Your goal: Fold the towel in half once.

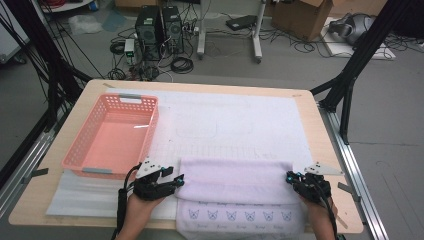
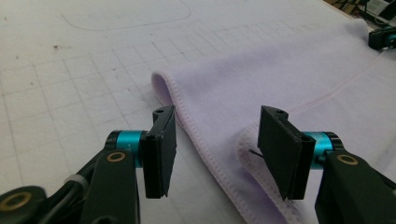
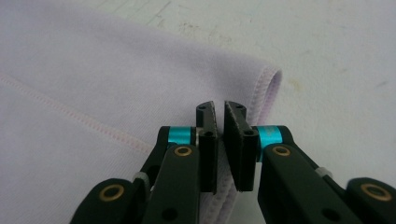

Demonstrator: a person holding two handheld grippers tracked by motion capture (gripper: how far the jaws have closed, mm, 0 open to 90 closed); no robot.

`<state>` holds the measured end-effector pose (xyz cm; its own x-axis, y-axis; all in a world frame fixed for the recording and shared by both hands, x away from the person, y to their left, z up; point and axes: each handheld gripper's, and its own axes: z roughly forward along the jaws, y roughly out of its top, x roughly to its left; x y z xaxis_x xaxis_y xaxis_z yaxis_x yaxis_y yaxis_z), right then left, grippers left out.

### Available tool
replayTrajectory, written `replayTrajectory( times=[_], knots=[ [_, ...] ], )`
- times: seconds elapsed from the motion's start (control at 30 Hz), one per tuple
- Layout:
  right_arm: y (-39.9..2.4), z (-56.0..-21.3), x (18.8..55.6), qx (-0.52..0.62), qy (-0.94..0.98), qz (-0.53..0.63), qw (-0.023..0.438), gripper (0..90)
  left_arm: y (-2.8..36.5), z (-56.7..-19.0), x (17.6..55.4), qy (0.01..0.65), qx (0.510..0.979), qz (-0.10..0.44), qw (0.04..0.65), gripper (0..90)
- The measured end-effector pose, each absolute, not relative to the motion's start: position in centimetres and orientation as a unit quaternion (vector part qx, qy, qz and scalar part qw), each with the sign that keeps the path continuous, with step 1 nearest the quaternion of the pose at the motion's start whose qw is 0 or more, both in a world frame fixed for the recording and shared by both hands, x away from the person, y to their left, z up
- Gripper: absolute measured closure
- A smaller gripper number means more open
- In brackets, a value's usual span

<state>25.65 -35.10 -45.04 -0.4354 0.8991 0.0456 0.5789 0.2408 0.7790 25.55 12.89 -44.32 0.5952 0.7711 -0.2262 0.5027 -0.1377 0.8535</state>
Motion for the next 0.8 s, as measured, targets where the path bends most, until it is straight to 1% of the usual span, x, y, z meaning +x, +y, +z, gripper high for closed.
replayTrajectory(
  times=[0.1, 0.17, 0.2, 0.3, 0.37, 0.53, 0.67, 0.77, 0.8],
  knots=[
    [-35.5, -44.8, 26.2, 0.493, 0.759, 0.353, 0.237, 88.8, 12.9, -44.4, 26.3, 0.431, 0.742, 0.131, 0.496, 47.2],
    [-35.7, -44.7, 26.4, 0.501, 0.753, 0.356, 0.234, 87.6, 12.8, -44.5, 26.9, 0.43, 0.745, 0.128, 0.493, 47.0],
    [-35.8, -44.6, 26.5, 0.504, 0.75, 0.358, 0.235, 82.1, 12.7, -44.5, 27.2, 0.429, 0.747, 0.126, 0.491, 46.9],
    [-36.3, -44.3, 26.6, 0.504, 0.744, 0.376, 0.228, 72.9, 12.6, -44.7, 28.1, 0.43, 0.75, 0.123, 0.487, 46.1],
    [-36.5, -44.2, 26.7, 0.504, 0.741, 0.39, 0.212, 65.4, 12.5, -44.8, 28.7, 0.432, 0.752, 0.122, 0.483, 45.5],
    [-36.1, -44.6, 27.0, 0.501, 0.757, 0.372, 0.197, 51.5, 12.3, -45.2, 29.6, 0.45, 0.756, 0.111, 0.463, 44.3],
    [-36.0, -44.9, 27.1, 0.5, 0.76, 0.366, 0.197, 50.0, 12.0, -45.3, 29.7, 0.451, 0.761, 0.11, 0.453, 44.0],
    [-35.8, -44.9, 27.1, 0.501, 0.759, 0.365, 0.199, 51.6, 11.6, -45.3, 29.8, 0.448, 0.765, 0.116, 0.448, 44.8],
    [-35.8, -44.9, 27.1, 0.503, 0.759, 0.365, 0.196, 52.7, 11.4, -45.2, 29.7, 0.443, 0.77, 0.121, 0.443, 46.7]
  ],
)
